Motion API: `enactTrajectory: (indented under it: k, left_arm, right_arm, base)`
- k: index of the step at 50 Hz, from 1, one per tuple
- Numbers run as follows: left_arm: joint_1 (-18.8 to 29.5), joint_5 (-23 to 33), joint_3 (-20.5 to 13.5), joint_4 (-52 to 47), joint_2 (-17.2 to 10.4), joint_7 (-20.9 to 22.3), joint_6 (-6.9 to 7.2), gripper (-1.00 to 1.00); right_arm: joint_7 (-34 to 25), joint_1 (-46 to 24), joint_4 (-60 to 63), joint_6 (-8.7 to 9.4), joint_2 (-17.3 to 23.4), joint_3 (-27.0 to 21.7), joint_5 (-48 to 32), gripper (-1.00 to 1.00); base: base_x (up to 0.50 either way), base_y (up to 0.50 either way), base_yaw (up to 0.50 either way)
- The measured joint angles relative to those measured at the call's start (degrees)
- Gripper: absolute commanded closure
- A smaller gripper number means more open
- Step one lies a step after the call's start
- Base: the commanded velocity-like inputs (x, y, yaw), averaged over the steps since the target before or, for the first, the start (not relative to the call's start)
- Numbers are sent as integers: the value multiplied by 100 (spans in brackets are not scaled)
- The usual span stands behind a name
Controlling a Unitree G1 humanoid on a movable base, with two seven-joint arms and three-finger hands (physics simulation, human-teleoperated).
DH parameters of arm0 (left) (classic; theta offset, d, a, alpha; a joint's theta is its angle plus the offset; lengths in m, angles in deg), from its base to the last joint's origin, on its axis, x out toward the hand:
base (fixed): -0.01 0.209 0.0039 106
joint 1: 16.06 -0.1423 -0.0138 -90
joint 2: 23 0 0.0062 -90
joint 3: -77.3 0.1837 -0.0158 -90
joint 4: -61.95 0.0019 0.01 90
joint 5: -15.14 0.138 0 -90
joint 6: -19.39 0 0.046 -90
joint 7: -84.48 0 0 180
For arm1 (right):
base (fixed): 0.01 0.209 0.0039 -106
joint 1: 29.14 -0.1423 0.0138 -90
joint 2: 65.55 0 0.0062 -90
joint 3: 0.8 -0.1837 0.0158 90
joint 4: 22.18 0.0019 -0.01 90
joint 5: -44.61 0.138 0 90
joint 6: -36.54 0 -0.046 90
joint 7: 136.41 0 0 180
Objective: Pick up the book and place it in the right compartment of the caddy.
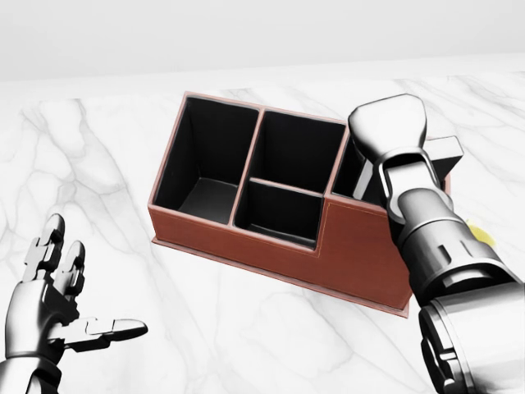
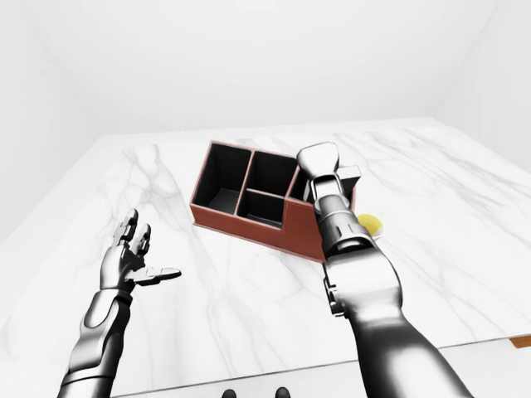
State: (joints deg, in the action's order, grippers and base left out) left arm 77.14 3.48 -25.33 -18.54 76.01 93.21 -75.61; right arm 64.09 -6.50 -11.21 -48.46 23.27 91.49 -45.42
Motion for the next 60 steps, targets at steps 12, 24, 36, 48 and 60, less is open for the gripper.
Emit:
enactTrajectory:
  k: [12, 24, 36, 48, 60]
  left_arm:
    - [12, -17, -21, 109, -11, 23, 0, -100]
    - [36, -53, -37, 316, -38, 43, 0, -100]
    - [17, -50, -28, 306, -36, 31, 0, -100]
    - [48, -7, 16, 314, -14, -6, 0, -100]
    - [14, 35, 71, 148, 22, -42, 0, -100]
  right_arm:
    - [30, 56, -19, 0, -62, -33, 89, 100]
    - [174, 82, -34, 0, -134, -3, 89, -100]
    - [337, -37, 14, 0, -172, 47, 144, -100]
    - [399, -363, 275, -4, -120, 90, 564, -100]
    - [-52, -197, 1353, -84, -20, 122, 965, -100]
  base:
    - [0, 0, 0]
    - [0, 0, 0]
    - [0, 0, 0]
    - [0, 0, 0]
    - [0, 0, 0]
